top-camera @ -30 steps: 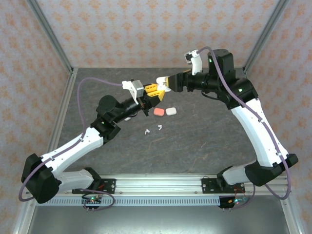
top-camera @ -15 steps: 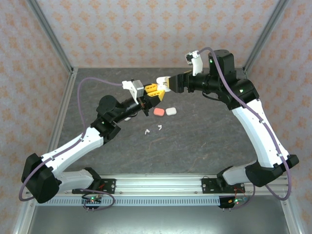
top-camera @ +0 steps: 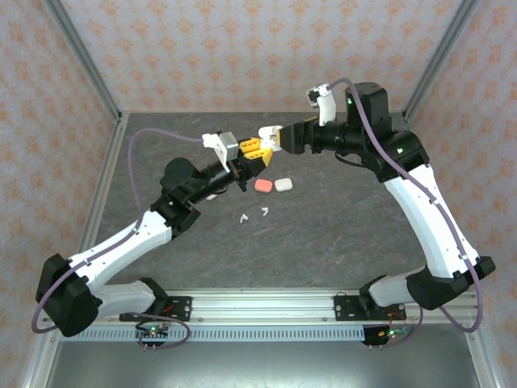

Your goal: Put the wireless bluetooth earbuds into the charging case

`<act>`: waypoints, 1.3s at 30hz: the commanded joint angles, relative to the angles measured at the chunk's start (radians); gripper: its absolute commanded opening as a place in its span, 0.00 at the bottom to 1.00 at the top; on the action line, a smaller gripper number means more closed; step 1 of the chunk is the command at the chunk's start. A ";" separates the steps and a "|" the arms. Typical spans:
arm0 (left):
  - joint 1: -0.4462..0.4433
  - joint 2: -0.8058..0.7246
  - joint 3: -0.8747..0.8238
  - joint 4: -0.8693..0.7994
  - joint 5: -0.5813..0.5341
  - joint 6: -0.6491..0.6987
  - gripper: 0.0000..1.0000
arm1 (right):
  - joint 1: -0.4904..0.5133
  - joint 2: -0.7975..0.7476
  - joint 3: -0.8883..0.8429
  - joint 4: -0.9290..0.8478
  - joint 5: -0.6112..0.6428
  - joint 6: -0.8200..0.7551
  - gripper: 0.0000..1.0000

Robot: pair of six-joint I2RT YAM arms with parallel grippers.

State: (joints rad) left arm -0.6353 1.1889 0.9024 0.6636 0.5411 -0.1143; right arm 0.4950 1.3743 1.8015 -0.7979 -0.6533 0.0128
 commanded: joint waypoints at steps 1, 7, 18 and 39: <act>-0.010 0.000 0.022 0.053 -0.012 -0.002 0.00 | 0.004 -0.026 0.014 -0.010 0.003 -0.013 0.76; -0.010 0.001 0.025 0.035 -0.012 0.008 0.00 | 0.004 -0.039 0.032 0.030 -0.058 0.023 0.80; -0.010 -0.001 0.022 0.032 -0.004 0.010 0.00 | 0.004 0.020 0.096 0.004 -0.009 0.047 0.80; -0.010 -0.015 0.007 0.050 -0.023 0.004 0.00 | 0.007 0.026 0.070 -0.059 0.043 0.025 0.73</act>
State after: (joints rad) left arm -0.6353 1.1889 0.9020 0.6636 0.5373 -0.1131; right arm 0.4950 1.4296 1.8820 -0.8387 -0.6296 0.0498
